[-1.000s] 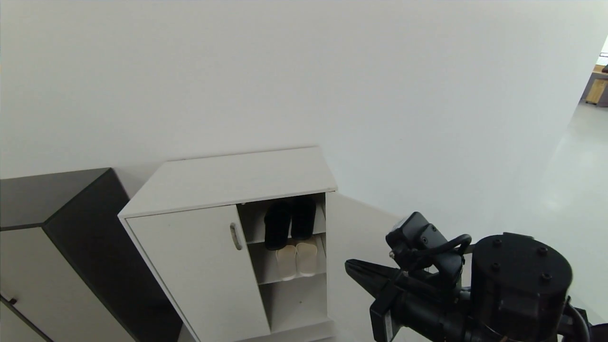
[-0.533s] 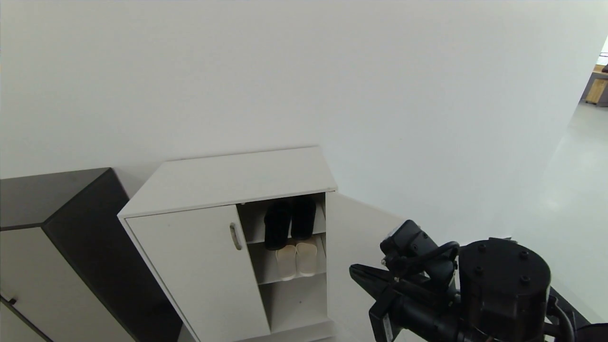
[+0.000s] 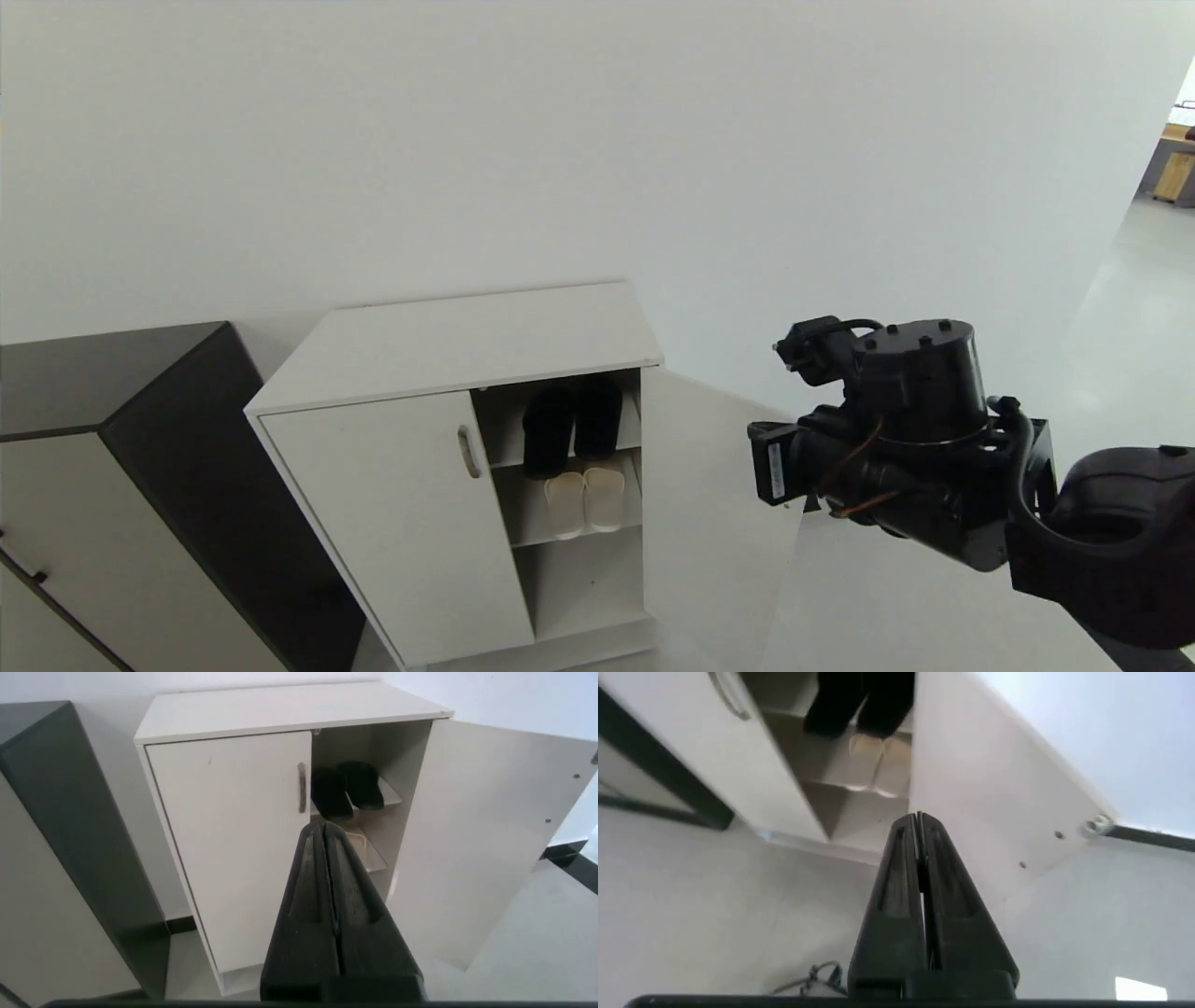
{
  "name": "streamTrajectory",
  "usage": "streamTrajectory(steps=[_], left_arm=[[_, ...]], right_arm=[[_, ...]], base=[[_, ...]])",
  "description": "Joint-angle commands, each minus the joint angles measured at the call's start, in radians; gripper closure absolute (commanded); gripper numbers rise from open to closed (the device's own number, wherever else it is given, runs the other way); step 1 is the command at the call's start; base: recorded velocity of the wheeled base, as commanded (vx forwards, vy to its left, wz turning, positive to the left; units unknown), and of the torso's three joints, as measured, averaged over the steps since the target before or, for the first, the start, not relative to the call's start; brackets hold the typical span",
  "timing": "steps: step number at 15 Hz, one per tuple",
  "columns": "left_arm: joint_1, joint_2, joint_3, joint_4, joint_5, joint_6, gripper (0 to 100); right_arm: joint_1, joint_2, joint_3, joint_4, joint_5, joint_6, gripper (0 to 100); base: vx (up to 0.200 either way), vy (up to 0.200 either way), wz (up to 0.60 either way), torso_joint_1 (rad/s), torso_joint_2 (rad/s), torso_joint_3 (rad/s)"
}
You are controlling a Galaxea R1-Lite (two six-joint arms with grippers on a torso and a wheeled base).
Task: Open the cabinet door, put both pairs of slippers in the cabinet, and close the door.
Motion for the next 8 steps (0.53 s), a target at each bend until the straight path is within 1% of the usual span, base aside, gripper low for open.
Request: streamTrajectory(steps=[1,2,3,4,5,6,8], left_arm=[[0.000,0.001,0.000,0.000,0.000,0.000,100],[0.000,-0.001,0.000,0.000,0.000,0.000,100],[0.000,0.001,0.000,0.000,0.000,-0.001,100],[0.000,-0.001,0.000,0.000,0.000,-0.001,100],[0.000,0.001,0.000,0.000,0.000,-0.001,100],[0.000,0.001,0.000,0.000,0.000,-0.001,100],[0.000,0.001,0.000,0.000,0.000,-0.001,100]], right_arm=[[-0.062,0.062,-0.059,0.002,0.000,0.002,100],[-0.120,0.117,-0.106,0.002,0.001,0.000,100],[-0.155,0.156,-0.146,0.006,0.004,0.000,100],[-0.198,0.213,-0.214,0.029,0.006,-0.001,100],[-0.215,0.239,-0.247,0.042,0.009,-0.001,100],[-0.249,0.298,-0.315,0.059,0.011,0.000,100],[-0.289,0.381,-0.404,0.065,0.011,-0.001,100]], base=[[0.000,0.000,0.00,0.000,0.00,0.000],[0.000,0.000,0.00,0.000,0.00,0.000],[0.000,0.000,0.00,0.000,0.00,0.000],[0.000,0.000,0.00,0.000,0.00,0.000],[0.000,0.000,0.00,0.000,0.00,0.000],[0.000,0.000,0.00,0.000,0.00,0.000],[0.000,0.000,0.00,0.000,0.00,0.000]])
